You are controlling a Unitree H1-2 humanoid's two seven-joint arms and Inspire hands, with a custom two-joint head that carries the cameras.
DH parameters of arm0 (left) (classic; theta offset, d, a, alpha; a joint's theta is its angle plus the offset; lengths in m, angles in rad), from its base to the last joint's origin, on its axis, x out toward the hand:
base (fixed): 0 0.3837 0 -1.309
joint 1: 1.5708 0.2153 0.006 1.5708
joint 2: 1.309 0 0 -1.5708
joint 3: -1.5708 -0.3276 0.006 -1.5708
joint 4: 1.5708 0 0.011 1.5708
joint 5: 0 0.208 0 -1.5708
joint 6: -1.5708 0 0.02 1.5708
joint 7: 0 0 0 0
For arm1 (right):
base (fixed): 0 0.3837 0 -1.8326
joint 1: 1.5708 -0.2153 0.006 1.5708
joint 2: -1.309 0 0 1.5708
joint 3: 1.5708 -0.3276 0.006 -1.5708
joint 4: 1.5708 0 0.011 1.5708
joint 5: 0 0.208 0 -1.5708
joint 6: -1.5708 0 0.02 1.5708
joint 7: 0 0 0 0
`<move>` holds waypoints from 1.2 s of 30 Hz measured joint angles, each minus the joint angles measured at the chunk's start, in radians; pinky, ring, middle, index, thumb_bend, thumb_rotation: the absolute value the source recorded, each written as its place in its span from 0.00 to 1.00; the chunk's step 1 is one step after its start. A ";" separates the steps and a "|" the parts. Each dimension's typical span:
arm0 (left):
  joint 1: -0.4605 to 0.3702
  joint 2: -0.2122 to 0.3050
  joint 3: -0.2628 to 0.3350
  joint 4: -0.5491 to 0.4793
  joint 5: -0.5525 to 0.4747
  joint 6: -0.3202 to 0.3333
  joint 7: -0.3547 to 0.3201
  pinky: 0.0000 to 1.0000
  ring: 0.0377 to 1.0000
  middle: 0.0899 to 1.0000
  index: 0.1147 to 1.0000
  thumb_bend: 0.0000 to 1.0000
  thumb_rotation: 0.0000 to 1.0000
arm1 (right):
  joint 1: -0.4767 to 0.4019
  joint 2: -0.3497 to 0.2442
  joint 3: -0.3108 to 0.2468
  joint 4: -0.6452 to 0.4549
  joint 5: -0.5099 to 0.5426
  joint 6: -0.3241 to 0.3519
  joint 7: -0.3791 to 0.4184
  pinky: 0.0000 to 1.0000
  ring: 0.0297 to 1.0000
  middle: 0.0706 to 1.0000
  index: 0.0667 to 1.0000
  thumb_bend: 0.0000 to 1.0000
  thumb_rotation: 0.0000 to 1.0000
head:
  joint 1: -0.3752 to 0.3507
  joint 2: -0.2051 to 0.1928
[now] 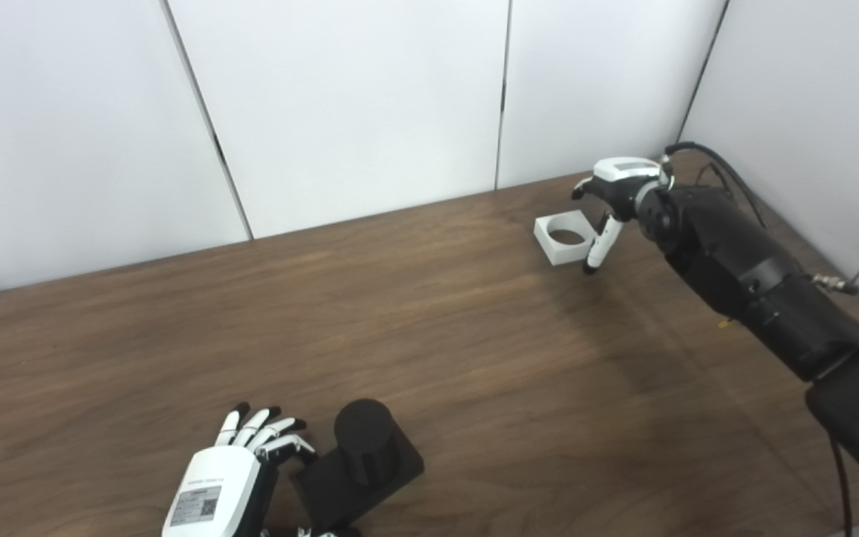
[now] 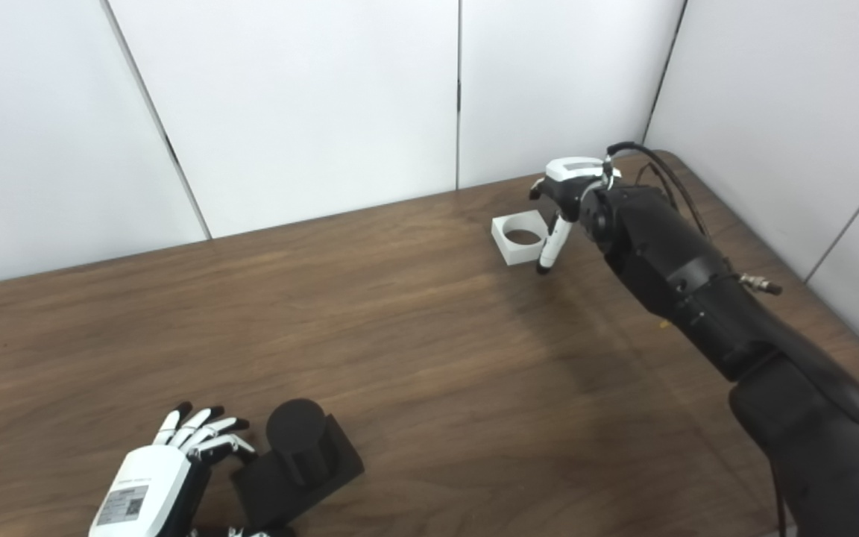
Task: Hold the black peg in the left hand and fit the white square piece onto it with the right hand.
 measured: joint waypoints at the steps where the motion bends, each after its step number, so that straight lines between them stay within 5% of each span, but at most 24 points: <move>1: 0.001 0.000 -0.001 -0.001 0.001 0.001 0.000 1.00 0.90 0.79 0.42 0.52 0.06 | 0.000 0.005 0.002 0.001 0.000 -0.005 0.000 1.00 0.98 0.95 0.87 0.88 0.23 | 0.002 0.002; 18: 0.006 -0.003 -0.013 -0.018 0.017 0.034 -0.007 1.00 0.90 0.79 0.42 0.52 0.06 | -0.006 0.016 0.012 0.034 -0.002 -0.027 -0.002 0.98 0.97 0.93 0.85 0.86 0.22 | 0.012 0.014; 27: 0.006 -0.005 -0.015 -0.022 0.028 0.038 -0.008 1.00 0.89 0.78 0.42 0.52 0.05 | -0.016 0.016 0.019 0.067 -0.008 -0.054 -0.032 0.94 0.95 0.91 0.66 0.82 0.22 | 0.015 0.017; 28: 0.007 -0.006 -0.015 -0.022 0.028 0.038 -0.008 1.00 0.89 0.78 0.42 0.52 0.05 | -0.016 0.016 0.019 0.067 -0.008 -0.062 -0.039 0.94 0.95 0.90 0.62 0.81 0.21 | 0.015 0.017; 29: 0.007 -0.006 -0.015 -0.022 0.029 0.038 -0.008 1.00 0.88 0.78 0.42 0.52 0.05 | -0.016 0.016 0.018 0.068 -0.006 -0.069 -0.045 0.94 0.94 0.89 0.54 0.67 0.18 | 0.017 0.017; 31: 0.007 -0.007 -0.015 -0.022 0.030 0.038 -0.008 1.00 0.88 0.78 0.42 0.52 0.05 | -0.015 0.016 0.013 0.071 0.004 -0.084 -0.055 0.94 0.93 0.88 0.47 0.55 0.15 | 0.020 0.018; 36: 0.009 -0.010 -0.016 -0.027 0.032 0.045 -0.013 1.00 0.88 0.78 0.42 0.52 0.05 | -0.008 0.023 -0.003 0.079 0.015 -0.107 -0.087 0.92 0.92 0.85 0.45 0.52 0.14 | 0.028 0.025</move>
